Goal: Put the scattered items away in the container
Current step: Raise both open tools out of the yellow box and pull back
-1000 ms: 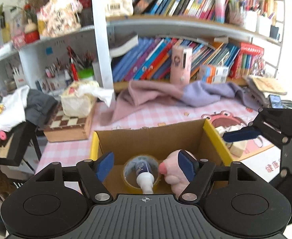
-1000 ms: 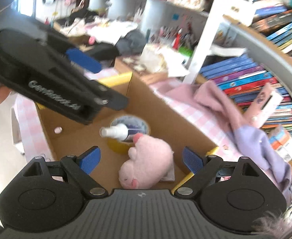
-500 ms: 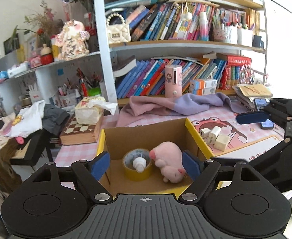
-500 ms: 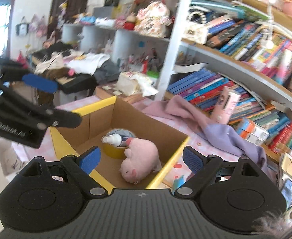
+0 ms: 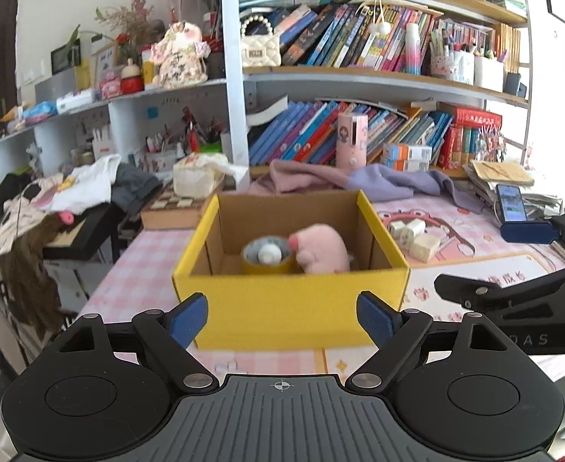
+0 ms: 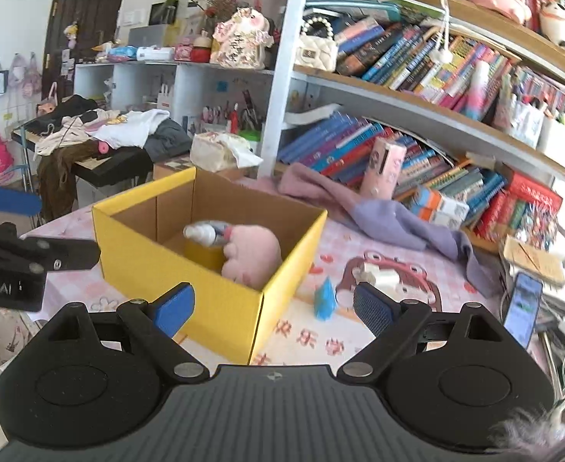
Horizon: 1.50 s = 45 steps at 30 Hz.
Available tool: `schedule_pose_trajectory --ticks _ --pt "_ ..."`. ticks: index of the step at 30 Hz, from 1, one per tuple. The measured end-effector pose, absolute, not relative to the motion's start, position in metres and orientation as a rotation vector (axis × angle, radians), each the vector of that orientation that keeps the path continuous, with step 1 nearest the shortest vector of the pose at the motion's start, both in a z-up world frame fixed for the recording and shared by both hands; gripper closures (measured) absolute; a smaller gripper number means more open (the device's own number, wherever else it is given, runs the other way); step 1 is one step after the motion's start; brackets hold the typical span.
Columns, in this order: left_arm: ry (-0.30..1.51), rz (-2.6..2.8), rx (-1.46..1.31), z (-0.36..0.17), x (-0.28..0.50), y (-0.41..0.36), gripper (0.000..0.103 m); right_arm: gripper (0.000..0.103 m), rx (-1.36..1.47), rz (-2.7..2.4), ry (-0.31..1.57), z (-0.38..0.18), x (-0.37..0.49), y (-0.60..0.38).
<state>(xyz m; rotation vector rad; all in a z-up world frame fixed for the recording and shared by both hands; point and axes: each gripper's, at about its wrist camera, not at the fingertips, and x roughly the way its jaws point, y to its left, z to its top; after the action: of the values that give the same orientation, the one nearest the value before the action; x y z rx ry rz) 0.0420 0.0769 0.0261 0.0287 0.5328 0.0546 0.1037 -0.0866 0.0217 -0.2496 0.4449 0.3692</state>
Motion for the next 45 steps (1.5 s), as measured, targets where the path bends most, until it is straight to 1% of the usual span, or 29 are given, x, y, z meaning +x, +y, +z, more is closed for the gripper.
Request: schedule_pose_trajectory --ticks 9,14,35,37,40,45 --pt "0.559 0.1 -0.006 0.009 0.014 0.071 0.016 0.013 -0.192 0.318 0.487 0.005 0.074 -0.096" --pt "0.601 0.09 0.032 0.0 0.006 0.066 0.016 0.013 -0.176 0.306 0.523 -0.001 0.067 -0.099" --pt "0.707 0.039 -0.064 -0.019 0.003 0.061 0.016 0.013 -0.186 0.3 0.65 -0.015 0.053 -0.11" --pt "0.714 0.03 -0.081 -0.02 0.004 0.06 0.015 0.012 -0.188 0.293 0.656 -0.016 0.052 -0.113" --pt "0.713 0.027 -0.089 -0.021 0.005 0.057 0.011 0.012 -0.186 0.276 0.663 -0.017 0.051 -0.118" --pt "0.716 -0.014 -0.071 -0.021 0.008 0.046 0.01 0.012 -0.171 0.242 0.678 -0.019 0.051 -0.13"
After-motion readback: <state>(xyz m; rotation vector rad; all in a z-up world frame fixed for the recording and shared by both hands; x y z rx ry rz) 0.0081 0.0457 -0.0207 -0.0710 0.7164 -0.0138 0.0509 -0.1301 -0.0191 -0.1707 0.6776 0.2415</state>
